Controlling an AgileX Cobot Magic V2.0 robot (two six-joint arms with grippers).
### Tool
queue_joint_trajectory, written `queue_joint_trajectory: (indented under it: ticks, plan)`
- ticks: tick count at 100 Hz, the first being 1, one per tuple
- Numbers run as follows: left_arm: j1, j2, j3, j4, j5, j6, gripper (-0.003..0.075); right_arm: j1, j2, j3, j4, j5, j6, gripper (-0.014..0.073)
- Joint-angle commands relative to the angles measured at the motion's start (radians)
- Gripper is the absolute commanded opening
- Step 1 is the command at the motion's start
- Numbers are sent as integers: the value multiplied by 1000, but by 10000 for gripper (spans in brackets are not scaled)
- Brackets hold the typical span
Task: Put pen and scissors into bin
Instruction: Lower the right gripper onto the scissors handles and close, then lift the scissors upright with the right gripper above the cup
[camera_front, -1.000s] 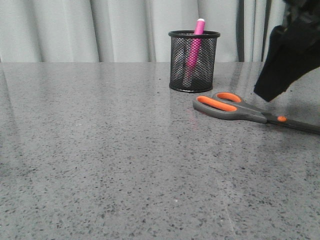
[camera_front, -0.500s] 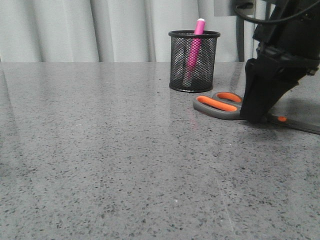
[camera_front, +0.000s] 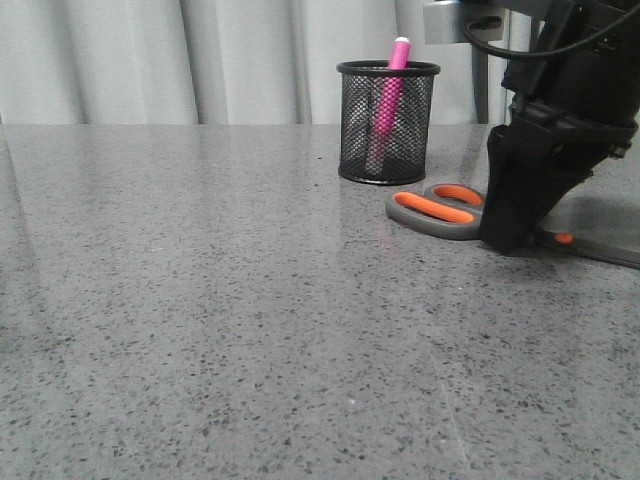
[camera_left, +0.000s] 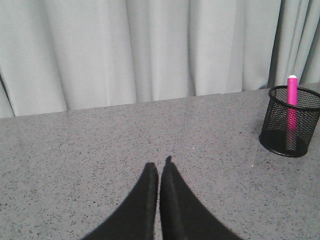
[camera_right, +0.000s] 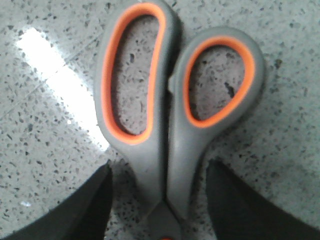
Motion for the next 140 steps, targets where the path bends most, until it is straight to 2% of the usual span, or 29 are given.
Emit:
queue_joint_trajectory:
  ticks: [1, 19, 24, 42, 56, 63, 75, 82, 89, 129, 140]
  plan:
    - [3, 2, -27, -14, -77, -9, -19, -2, -28, -28, 7, -1, -7, 295]
    - [3, 2, -27, -16, -77, -9, -19, -2, -28, -28, 7, 15, -7, -14]
    - [3, 2, -27, -16, -77, -9, -19, -2, -28, -28, 7, 15, -7, -77]
    - [3, 2, -27, -17, -77, -9, -19, -2, -80, -28, 17, -4, -7, -74]
    - [3, 2, -27, -17, -77, -9, -19, -8, -208, -7, 81, -69, -7, -74]
    - [3, 2, -27, -19, -77, -9, -19, -8, -295, 45, 139, -191, -10, -74]
    - [3, 2, -27, -19, -77, -9, -19, -3, -440, 171, 273, -525, -10, -75]
    - [3, 2, -27, -19, -77, -9, -19, 10, -489, 227, 348, -703, -10, -76]
    - [3, 2, -27, -19, -77, -9, -19, 28, -504, 244, 391, -821, -10, -76]
    - [3, 2, -27, -21, -77, -9, -19, 191, -341, 242, 393, -1361, -8, -76]
    - [3, 2, -27, -21, -77, -9, -19, 220, -281, 233, 361, -1511, 55, -76]
